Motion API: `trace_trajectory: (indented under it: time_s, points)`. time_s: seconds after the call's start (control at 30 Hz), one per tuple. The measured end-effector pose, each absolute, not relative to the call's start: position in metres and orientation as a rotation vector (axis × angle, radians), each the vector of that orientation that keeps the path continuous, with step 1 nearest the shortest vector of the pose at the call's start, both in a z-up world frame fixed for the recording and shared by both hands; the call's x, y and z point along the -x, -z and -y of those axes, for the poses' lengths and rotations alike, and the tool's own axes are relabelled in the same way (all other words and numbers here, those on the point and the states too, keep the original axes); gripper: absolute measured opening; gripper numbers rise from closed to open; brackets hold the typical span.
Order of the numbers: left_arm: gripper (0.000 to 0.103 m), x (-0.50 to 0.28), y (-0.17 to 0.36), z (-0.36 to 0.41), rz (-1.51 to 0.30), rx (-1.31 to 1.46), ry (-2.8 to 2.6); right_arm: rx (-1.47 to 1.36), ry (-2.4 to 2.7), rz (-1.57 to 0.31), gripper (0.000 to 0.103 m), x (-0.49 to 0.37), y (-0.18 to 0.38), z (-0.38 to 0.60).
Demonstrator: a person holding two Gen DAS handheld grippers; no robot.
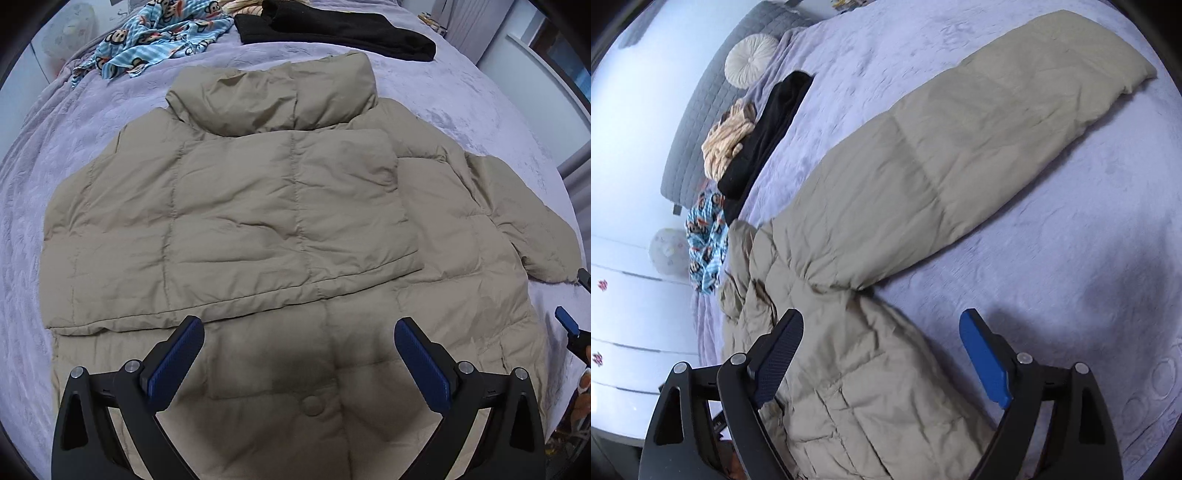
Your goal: Fold large clothes
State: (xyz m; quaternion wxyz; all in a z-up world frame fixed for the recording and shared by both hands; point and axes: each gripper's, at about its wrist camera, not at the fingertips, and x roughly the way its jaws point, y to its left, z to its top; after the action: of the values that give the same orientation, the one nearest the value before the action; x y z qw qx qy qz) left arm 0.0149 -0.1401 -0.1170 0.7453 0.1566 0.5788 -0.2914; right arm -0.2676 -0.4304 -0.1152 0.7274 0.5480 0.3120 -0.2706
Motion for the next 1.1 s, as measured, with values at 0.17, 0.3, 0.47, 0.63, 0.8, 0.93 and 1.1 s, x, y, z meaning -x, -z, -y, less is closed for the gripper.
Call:
trace_trajectory:
  time_s: [0.17,0.3,0.47,0.63,0.8,0.93,1.1]
  points:
    - [0.103,-0.003,0.115,0.163,-1.257,-0.356,0.637,-1.260,0.700,-0.589,0.089,0.302,0.117,0.474]
    - [0.103,0.002,0.112,0.177,-1.259,-0.354,0.649,-1.341,0.779,-0.552,0.089,0.326,0.131,0.512]
    - [0.103,0.005,0.109,0.189,-1.251,-0.355,0.656,-1.503,0.792,-0.400,0.089,0.349,0.152,0.551]
    - [0.103,0.002,0.107,0.193,-1.244,-0.328,0.652,-1.617,0.791,-0.230,0.089,0.353,0.162,0.578]
    - [0.103,-0.005,0.105,0.190,-1.237,-0.311,0.644,-1.721,0.782,-0.118,0.086,0.346,0.170,0.594]
    - [0.103,-0.013,0.104,0.181,-1.238,-0.289,0.632,-1.757,0.719,-0.124,0.028,0.326,0.171,0.597]
    - [0.103,-0.028,0.102,0.162,-1.231,-0.239,0.626,-1.608,0.638,-0.196,0.009,0.283,0.135,0.588]
